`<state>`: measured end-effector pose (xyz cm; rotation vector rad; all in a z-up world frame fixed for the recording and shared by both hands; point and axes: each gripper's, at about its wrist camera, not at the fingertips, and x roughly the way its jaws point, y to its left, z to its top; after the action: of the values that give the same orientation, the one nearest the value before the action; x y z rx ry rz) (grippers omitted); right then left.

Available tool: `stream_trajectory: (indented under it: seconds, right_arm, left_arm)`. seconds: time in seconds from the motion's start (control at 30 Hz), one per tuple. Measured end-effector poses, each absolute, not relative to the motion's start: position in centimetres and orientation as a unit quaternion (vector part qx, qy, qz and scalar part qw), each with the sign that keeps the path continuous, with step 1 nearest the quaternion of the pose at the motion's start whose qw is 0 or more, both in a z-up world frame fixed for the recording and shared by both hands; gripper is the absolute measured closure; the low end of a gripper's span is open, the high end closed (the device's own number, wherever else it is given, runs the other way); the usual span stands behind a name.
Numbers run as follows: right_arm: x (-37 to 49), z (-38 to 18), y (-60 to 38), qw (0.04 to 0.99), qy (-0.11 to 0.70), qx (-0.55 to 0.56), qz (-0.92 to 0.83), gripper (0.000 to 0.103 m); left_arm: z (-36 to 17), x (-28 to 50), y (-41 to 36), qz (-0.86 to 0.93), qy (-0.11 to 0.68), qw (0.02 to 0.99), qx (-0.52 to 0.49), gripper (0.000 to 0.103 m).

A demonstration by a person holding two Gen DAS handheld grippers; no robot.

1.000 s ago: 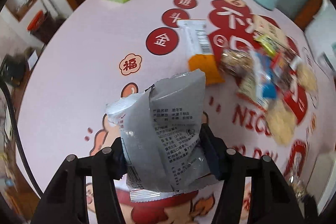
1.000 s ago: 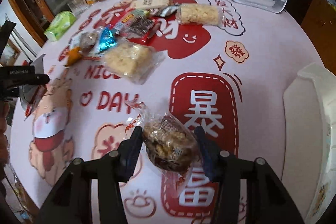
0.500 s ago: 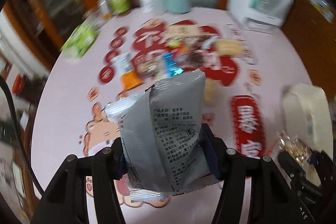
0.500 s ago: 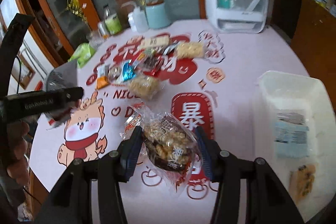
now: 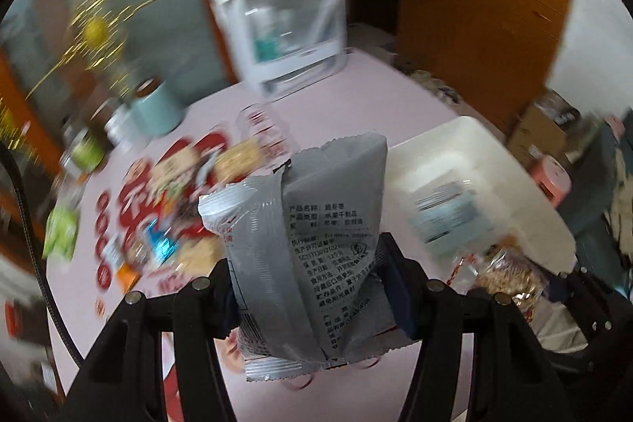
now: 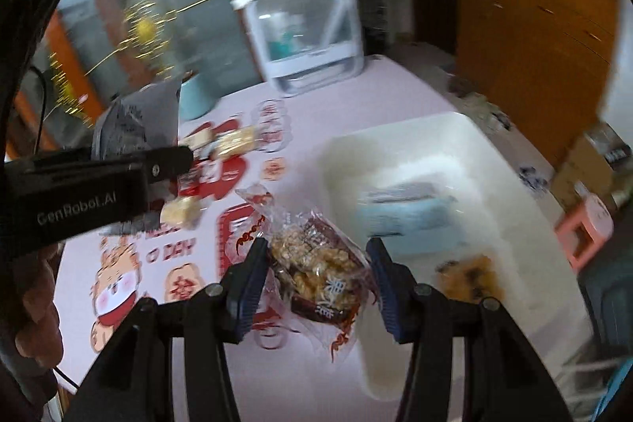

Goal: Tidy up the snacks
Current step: 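Carry both bags to the white bin and release them inside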

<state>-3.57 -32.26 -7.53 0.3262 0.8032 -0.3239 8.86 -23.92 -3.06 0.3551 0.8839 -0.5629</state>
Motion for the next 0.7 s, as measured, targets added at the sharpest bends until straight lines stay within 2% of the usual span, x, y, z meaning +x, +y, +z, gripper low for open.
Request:
stream_trajectory:
  seconds: [0.37,0.7]
  right_arm:
    - [-5.5,-8.9,-37.6,0.869,0.376,0.206,-0.247,0.052]
    - [-5.0,-12.0,-41.0,0.837,0.4,0.247,-0.281,0.05]
  left_arm:
    - [-4.2,9.6,-36.3,-0.325,0.386,0.833,0.226,0.044]
    - [-10.4,11.0,-43.3,-0.323,0.411,0.797,0.303,0.044]
